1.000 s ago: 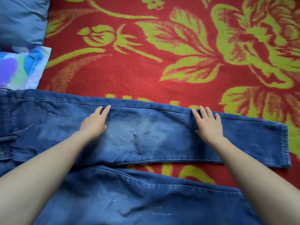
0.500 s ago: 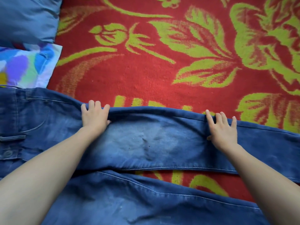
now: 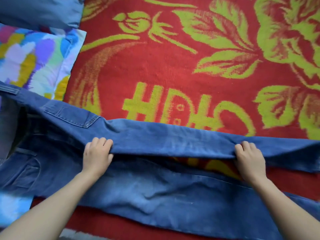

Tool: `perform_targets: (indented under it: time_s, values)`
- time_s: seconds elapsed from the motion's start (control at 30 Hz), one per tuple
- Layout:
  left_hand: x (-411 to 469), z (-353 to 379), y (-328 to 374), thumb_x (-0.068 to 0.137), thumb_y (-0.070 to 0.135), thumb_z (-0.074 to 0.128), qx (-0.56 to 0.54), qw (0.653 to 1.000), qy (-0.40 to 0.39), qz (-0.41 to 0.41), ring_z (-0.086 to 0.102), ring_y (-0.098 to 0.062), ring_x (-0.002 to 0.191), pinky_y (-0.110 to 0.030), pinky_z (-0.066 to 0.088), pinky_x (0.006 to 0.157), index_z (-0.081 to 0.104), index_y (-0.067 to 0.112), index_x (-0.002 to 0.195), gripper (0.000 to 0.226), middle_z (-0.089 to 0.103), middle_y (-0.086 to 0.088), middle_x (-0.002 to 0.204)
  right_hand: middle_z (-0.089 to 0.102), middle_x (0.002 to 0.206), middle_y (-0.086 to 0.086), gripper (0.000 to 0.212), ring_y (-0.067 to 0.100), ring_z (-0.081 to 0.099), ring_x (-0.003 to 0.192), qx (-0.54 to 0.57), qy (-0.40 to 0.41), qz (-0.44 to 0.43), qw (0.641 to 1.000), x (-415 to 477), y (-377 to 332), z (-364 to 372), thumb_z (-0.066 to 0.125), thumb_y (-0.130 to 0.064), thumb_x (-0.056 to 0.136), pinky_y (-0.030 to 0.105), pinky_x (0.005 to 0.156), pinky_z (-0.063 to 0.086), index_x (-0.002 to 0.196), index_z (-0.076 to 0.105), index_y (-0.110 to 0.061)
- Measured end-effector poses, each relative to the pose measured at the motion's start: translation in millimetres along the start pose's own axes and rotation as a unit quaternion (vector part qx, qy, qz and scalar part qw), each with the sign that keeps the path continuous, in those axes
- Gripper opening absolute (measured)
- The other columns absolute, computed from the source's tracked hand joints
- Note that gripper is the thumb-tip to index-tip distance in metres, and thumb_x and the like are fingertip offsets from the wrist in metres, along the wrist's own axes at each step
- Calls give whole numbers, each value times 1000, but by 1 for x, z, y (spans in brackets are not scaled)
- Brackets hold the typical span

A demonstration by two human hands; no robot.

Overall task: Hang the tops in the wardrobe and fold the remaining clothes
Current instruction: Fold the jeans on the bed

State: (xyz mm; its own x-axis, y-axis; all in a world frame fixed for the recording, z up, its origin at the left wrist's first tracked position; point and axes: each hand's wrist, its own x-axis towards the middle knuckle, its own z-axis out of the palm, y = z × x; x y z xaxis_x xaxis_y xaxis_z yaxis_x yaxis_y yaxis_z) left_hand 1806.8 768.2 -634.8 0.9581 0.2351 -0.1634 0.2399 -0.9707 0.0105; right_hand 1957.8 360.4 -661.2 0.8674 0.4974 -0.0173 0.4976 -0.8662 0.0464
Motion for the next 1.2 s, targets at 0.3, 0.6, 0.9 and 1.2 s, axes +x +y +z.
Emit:
perform_targets:
  time_s: [0.3, 0.6, 0.9, 1.2]
  values:
    - [-99, -3, -15, 59, 16, 33, 4, 994, 97, 49, 33, -28, 67, -38, 29, 60, 47, 8, 65, 18, 46, -12, 59, 48, 59, 17, 12, 33, 42, 56, 44, 68, -4, 997, -121, -27, -16, 33, 0, 62, 39, 44, 36, 64, 44, -6]
    - [-200, 24, -6, 17, -5, 88, 60, 988, -140, -17, 56, -37, 53, -42, 46, 46, 59, 2, 77, 67, 54, -16, 58, 47, 55, 11, 17, 25, 30, 64, 82, 2, -20, 996, -214, -69, -4, 38, -10, 60, 37, 55, 23, 73, 28, -16]
    - [-172, 21, 58, 44, -11, 57, 78, 988, -87, 101, 52, -34, 50, -37, 40, 44, 63, 0, 64, 24, 49, -16, 56, 54, 60, 10, 47, 28, 53, 48, 23, -171, 4, 985, -211, -60, -11, 84, -1, 22, 27, 36, 37, 63, 65, -8]
    - [-182, 32, 82, 27, -13, 75, 52, 979, -133, 148, 46, -30, 38, -29, 36, 36, 55, 5, 53, 37, 44, -9, 46, 59, 81, 12, 13, 33, 60, 77, -98, -210, 116, 966, -225, 37, -26, 60, -1, 77, 38, 59, 47, 90, 60, -4]
